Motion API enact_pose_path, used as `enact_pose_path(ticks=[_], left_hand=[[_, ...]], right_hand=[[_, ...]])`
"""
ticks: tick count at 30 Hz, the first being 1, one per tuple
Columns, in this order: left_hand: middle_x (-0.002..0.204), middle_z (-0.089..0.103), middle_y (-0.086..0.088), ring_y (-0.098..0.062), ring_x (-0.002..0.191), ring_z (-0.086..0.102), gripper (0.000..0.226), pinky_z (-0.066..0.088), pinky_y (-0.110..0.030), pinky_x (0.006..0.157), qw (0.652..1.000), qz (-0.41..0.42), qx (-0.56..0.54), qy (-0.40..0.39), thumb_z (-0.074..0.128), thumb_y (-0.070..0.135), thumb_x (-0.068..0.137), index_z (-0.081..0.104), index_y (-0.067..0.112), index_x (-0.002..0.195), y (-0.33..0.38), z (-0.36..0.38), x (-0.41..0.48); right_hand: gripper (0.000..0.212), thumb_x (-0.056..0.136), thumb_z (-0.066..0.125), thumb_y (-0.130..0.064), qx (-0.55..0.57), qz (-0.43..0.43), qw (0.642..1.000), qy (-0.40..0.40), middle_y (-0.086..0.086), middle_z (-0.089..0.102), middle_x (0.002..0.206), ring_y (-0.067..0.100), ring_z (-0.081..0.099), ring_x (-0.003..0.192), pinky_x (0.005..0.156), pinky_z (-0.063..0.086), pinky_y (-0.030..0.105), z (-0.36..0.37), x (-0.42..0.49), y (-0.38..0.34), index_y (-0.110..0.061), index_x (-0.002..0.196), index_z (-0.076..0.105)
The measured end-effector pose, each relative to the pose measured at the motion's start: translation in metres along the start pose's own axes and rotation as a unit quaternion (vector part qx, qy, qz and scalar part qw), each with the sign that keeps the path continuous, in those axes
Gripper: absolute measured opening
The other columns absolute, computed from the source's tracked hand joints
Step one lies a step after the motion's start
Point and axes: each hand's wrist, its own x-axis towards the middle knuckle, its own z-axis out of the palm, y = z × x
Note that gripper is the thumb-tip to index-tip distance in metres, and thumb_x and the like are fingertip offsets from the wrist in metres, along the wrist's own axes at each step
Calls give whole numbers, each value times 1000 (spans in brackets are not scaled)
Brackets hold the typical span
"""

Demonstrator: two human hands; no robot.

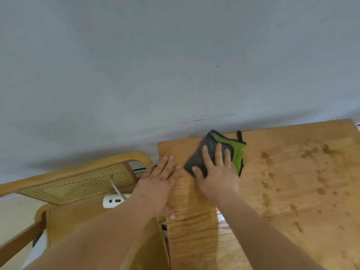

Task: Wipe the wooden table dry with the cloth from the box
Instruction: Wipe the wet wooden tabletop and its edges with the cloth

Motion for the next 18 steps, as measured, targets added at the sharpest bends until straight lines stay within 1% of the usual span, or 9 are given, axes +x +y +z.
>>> enact_pose_path(ticks=[2, 3, 6, 8, 9, 12, 13, 15, 18], left_hand=[[158, -45, -8, -25, 147, -39, 143, -2, -53, 128, 1000, -2, -3, 9, 74, 75, 72, -29, 24, 157, 0, -1, 0], [158, -45, -7, -25, 148, -38, 142, -2, -53, 128, 1000, -2, -3, 10, 73, 76, 72, -29, 24, 157, -1, -2, 0], [160, -43, -7, -25, 150, -36, 138, -1, -54, 128, 1000, 3, -2, 15, 74, 70, 76, -27, 25, 158, -2, -2, 2], [161, -43, -6, -24, 149, -36, 137, -3, -54, 128, 1000, 8, -6, 26, 74, 69, 76, -27, 26, 158, -6, 1, 2], [161, -43, -5, -23, 149, -37, 137, -5, -55, 127, 999, 11, -8, 31, 73, 72, 75, -28, 28, 158, -9, 1, 1], [159, -47, -4, -23, 147, -41, 141, -12, -53, 126, 998, 4, -29, 55, 66, 85, 67, -30, 32, 156, -18, 4, -2], [158, -48, -6, -24, 147, -42, 144, -14, -50, 126, 996, -13, -50, 70, 65, 87, 65, -30, 29, 156, -19, 7, -6], [159, -46, -8, -24, 148, -40, 144, -16, -44, 125, 988, -52, -107, 101, 64, 85, 69, -30, 20, 157, -15, 15, -18], [162, -40, -7, -23, 153, -31, 127, -14, -35, 124, 972, -77, -187, 122, 64, 65, 87, -28, 16, 158, -11, 23, -38]], right_hand=[[75, 99, 16, -72, -7, -37, 999, 1, 5, -29, 166, 33, -19, 155, 126, 12, 49, 19, -34, -7, -41, 159, -18], [75, 100, 20, -71, -10, -54, 998, 3, 5, -25, 167, 34, -16, 156, 126, 13, 50, 28, -52, -12, -42, 160, -13], [74, 96, 39, -70, 4, -61, 998, 2, 9, 17, 170, 39, 20, 154, 119, 26, 50, 51, -88, -19, -38, 161, 25], [72, 95, 41, -69, 2, -51, 999, -10, 9, 24, 168, 39, 26, 152, 117, 30, 51, 57, -94, -21, -38, 160, 30], [72, 96, 38, -70, 6, -53, 998, -15, 7, 19, 170, 39, 20, 154, 119, 28, 51, 55, -94, -23, -41, 160, 25], [70, 100, 24, -69, 0, -75, 996, -51, -1, -31, 165, 32, -27, 152, 127, 3, 51, 44, -85, -27, -54, 154, -17], [70, 101, 22, -69, 1, -72, 995, -67, -2, -40, 161, 30, -35, 149, 127, -3, 50, 38, -81, -31, -54, 151, -24], [71, 101, 22, -69, -22, -71, 995, -69, -2, -43, 159, 29, -37, 148, 127, -5, 50, 25, -69, -45, -52, 152, -26], [72, 101, 21, -68, -25, -77, 995, -54, 1, -37, 162, 31, -29, 152, 127, -1, 50, 15, -42, -77, -48, 156, -21]])
